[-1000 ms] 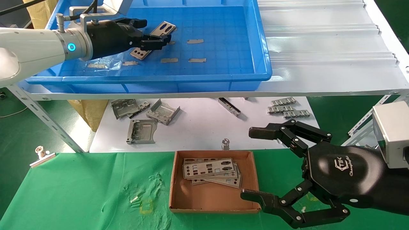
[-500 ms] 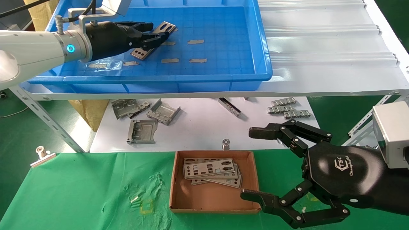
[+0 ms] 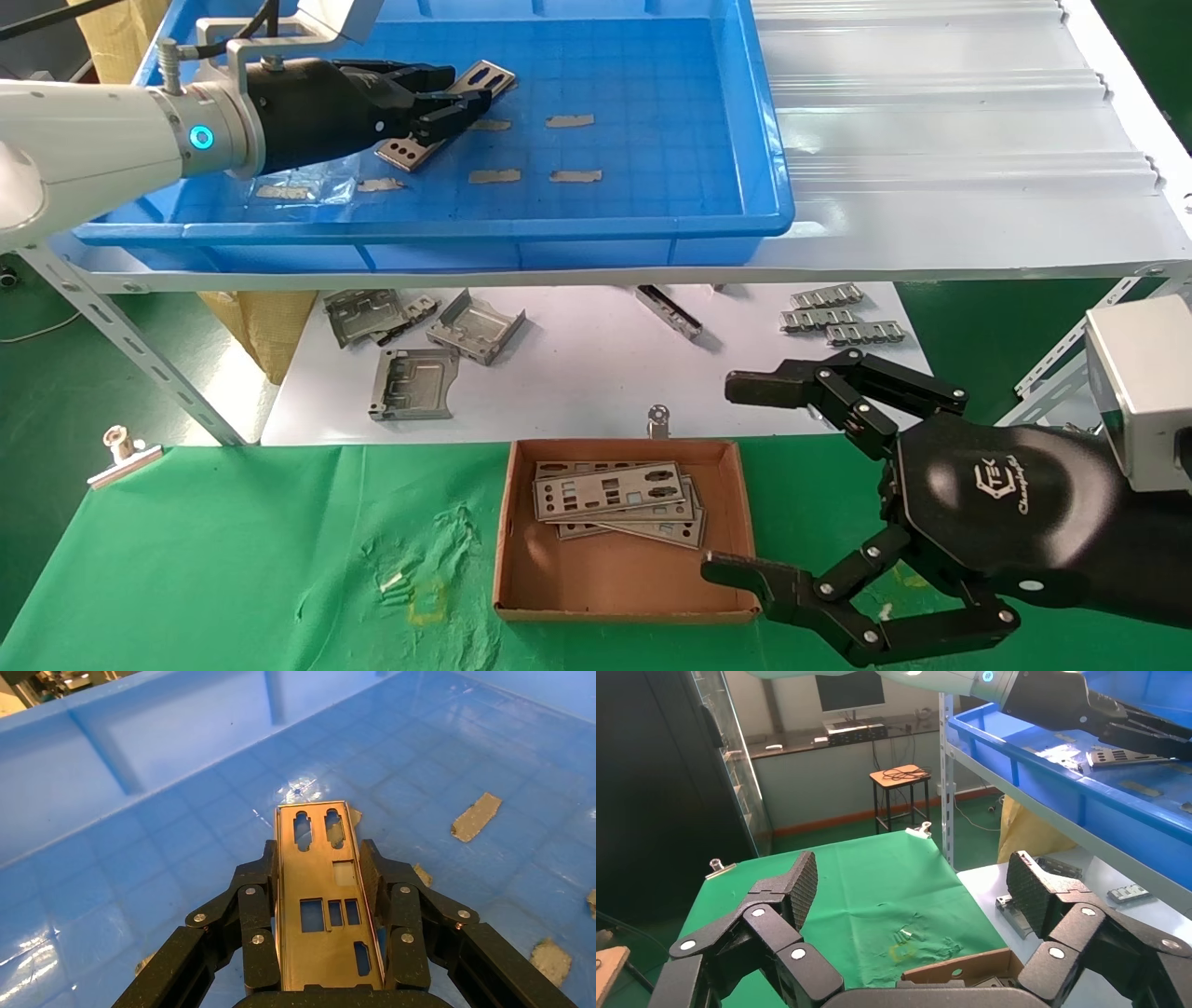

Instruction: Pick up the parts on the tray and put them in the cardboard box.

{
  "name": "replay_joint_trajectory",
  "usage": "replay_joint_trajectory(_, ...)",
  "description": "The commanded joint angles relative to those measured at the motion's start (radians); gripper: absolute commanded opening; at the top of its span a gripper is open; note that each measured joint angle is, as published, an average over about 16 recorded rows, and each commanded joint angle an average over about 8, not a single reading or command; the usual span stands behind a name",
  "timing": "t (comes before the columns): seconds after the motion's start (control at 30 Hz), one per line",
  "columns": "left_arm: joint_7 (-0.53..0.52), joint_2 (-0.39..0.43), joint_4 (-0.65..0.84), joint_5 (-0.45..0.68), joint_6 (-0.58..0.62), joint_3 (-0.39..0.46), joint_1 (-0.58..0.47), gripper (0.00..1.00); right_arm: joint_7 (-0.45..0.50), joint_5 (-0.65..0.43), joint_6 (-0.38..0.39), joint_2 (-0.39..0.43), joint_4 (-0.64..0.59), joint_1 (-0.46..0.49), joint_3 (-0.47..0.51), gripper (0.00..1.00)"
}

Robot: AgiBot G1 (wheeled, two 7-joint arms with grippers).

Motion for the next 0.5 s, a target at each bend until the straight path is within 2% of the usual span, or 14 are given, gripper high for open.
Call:
replay_joint_trajectory(0.03,0.001,-0.003,-0.004,-0.004,0.006,-0.002,-0.007,0.00,0.000,0.000,0.000,0.000,0.000,0.000,0.000,1.00)
replay_joint_trajectory(0.33,0.019,-0.021,-0.017,-0.014,0.080,-0.009,-0.044,0.00,0.000,0.000,0.000,0.000,0.000,0.000,0.000,1.00)
replay_joint_trajectory(0.5,0.035,-0.037,-0.028,-0.018,0.166,-0.011,-0.057,0.00,0.000,0.000,0.000,0.000,0.000,0.000,0.000,1.00)
